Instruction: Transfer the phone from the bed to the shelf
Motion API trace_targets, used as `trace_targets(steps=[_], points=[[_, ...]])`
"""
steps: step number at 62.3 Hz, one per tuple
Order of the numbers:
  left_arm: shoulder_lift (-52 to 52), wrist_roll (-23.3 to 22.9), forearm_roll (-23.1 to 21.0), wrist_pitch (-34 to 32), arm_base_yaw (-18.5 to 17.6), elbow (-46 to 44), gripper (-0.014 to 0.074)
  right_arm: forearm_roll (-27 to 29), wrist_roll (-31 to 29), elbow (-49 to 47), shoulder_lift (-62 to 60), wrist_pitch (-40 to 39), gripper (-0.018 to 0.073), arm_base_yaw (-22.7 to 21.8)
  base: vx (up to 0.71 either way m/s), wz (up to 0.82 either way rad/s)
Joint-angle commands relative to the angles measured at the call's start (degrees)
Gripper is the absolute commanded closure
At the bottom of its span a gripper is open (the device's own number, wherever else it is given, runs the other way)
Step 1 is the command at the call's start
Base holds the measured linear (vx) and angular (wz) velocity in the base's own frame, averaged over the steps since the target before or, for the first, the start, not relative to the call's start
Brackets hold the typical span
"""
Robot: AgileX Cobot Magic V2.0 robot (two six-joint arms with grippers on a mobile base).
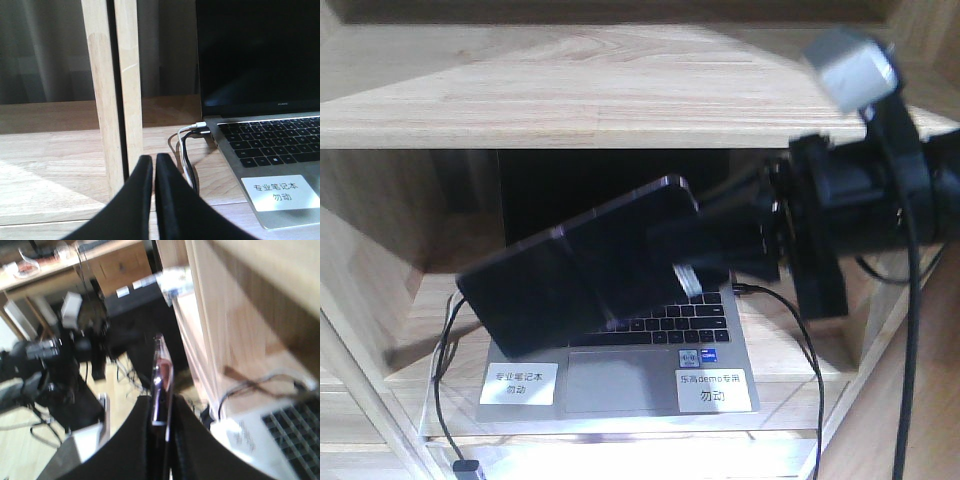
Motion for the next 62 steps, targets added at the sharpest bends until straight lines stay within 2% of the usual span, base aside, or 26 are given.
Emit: trace_targets(steps=[1,17,28,42,62], points=[[-0.3,-0.2,-0.5,-4.1,0.0,0.1,0.0596,7.0,-0.6,-4.2,-1.8,3.9,0.0560,-0.1,0.00,0.00],[-0.3,-0.2,-0.5,-4.1,0.0,0.1,0.0596,6.7,2.5,-16.7,-1.8,1.7,0.0560,-0.1,0.00,0.00],[-0.3,-0.2,-0.5,-4.1,0.0,0.1,0.0596,6.0,6.2,-23.9,-1.8,-6.9,0.0560,-0.1,0.00,0.00],[-0.3,-0.2,-0.5,-4.1,0.0,0.1,0.0596,5.9,6.6,-27.7,0.0,-19.4,0.0560,-0.1,0.00,0.00],[-0.3,-0.2,-0.5,-4.1,0.0,0.1,0.0596,6.9,6.8,-38.0,10.9,-19.7,0.0560,0.0,0.00,0.00]])
